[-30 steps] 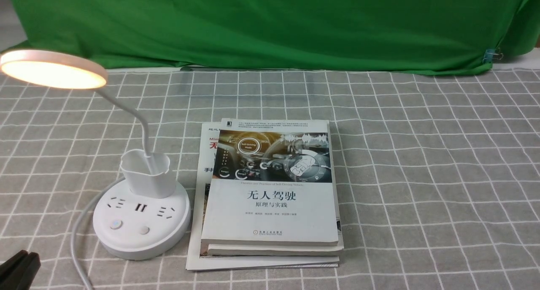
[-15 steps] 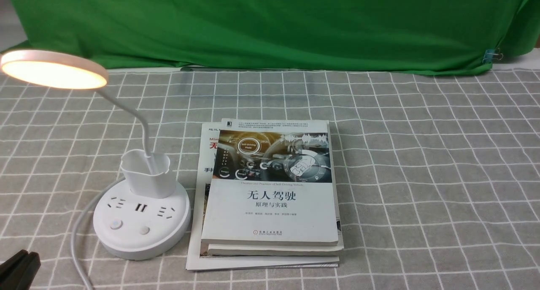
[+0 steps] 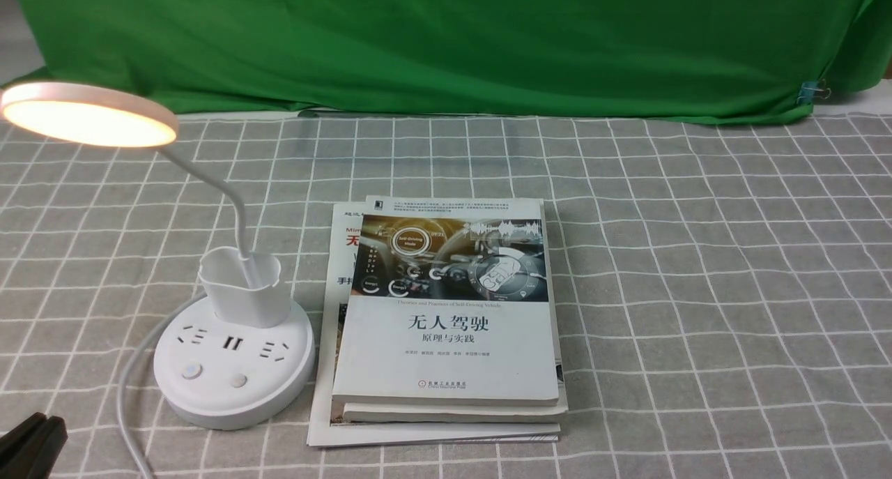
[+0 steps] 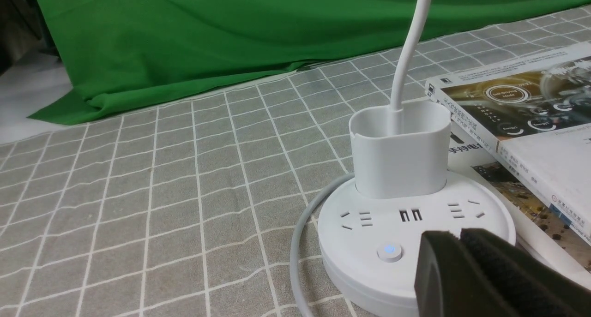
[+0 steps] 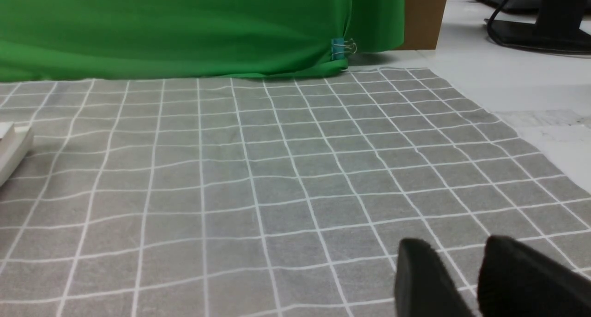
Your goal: Turn on the desk lamp on the grey coffee tablecloth with your hand.
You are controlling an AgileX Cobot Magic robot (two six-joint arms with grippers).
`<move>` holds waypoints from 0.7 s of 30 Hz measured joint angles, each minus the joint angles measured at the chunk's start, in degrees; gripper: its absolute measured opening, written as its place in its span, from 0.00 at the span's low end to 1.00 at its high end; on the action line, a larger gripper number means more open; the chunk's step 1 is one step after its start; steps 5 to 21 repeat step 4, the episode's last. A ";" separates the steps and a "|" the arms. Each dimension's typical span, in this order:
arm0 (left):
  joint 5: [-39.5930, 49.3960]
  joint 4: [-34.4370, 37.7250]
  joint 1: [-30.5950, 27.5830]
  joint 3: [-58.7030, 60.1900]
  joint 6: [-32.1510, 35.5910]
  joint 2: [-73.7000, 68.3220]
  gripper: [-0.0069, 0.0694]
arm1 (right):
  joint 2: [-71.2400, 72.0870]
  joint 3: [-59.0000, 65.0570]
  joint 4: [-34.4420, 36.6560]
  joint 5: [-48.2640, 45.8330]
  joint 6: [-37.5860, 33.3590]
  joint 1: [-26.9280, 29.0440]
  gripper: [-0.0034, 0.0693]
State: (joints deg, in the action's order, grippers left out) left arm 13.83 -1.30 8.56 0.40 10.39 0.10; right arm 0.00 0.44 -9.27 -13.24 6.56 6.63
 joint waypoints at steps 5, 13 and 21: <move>0.00 0.00 0.00 0.00 0.00 0.00 0.11 | 0.00 0.00 0.00 0.00 0.00 0.00 0.38; 0.00 0.00 0.00 0.00 0.00 0.00 0.11 | 0.00 0.00 0.00 0.00 0.00 0.00 0.38; 0.00 0.00 0.00 0.00 0.00 0.00 0.11 | 0.00 0.00 0.00 0.00 0.00 0.00 0.38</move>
